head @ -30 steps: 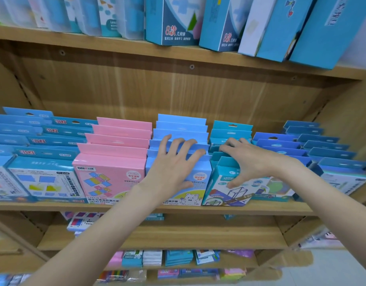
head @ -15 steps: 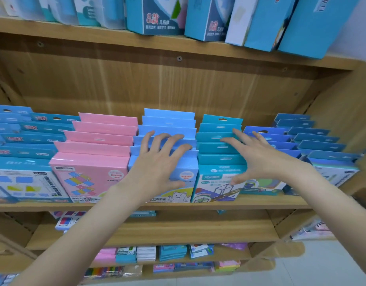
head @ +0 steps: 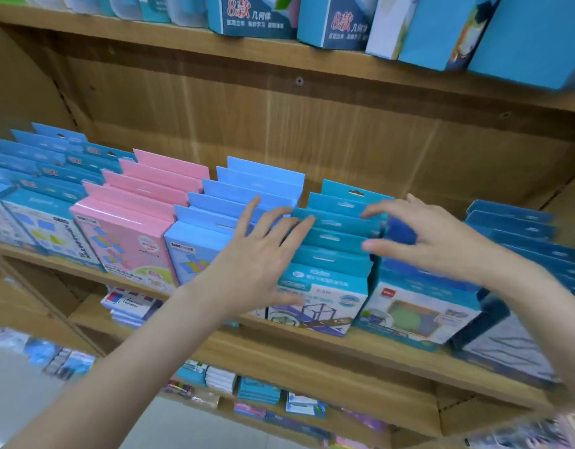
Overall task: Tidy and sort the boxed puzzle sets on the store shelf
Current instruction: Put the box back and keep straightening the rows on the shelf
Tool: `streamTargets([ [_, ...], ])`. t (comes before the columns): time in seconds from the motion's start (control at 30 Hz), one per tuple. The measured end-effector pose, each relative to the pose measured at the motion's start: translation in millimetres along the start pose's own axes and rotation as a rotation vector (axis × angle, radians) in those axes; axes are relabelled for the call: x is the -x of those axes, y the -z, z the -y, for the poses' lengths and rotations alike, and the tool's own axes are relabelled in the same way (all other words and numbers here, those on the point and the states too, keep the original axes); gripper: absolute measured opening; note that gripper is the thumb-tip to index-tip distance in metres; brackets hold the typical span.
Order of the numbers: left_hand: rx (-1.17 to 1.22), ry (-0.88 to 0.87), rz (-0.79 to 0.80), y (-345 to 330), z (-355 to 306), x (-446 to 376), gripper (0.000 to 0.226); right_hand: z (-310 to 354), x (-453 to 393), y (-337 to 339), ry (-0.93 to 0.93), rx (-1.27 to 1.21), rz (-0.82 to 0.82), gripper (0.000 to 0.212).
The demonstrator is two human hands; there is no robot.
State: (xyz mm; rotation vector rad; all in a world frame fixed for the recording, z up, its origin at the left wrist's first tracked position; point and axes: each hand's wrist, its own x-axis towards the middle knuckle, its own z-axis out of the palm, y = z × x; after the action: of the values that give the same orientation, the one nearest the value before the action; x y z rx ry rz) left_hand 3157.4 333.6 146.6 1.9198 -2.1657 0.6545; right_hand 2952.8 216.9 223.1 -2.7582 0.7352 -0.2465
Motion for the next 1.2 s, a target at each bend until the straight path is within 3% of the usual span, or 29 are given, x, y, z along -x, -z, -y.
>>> streamTargets([
  [0.1,-0.014,0.027,0.003,-2.1,-5.9,-2.1,0.095,-27.9,-29.3,12.6,-0.029,0.015,-0.069,0.047],
  [0.27,0.002,0.044,0.026,-0.2,-8.7,-3.6,0.081,-55.4,-80.9,3.2,-0.13,0.107,0.224,0.063],
  [0.5,0.019,0.002,0.023,0.1,-3.4,-2.5,0.082,-60.0,-107.8,-5.9,-0.062,0.151,0.482,0.057],
  [0.6,0.01,-0.004,0.031,-0.3,-3.8,-0.9,0.079,-62.5,-112.8,-6.5,-0.055,0.12,0.504,0.049],
  [0.77,-0.003,-0.013,0.05,-1.3,-3.1,1.3,0.077,-54.8,-115.9,-7.5,-0.05,-0.072,0.544,0.041],
  [0.97,-0.024,-0.009,0.033,-2.3,-2.4,2.8,0.078,-53.0,-115.4,-1.4,-0.177,-0.414,0.743,0.038],
  [1.2,-0.029,-0.015,0.025,-0.9,-1.8,2.3,0.08,-58.5,-112.6,-0.1,-0.177,-0.464,0.767,0.04],
])
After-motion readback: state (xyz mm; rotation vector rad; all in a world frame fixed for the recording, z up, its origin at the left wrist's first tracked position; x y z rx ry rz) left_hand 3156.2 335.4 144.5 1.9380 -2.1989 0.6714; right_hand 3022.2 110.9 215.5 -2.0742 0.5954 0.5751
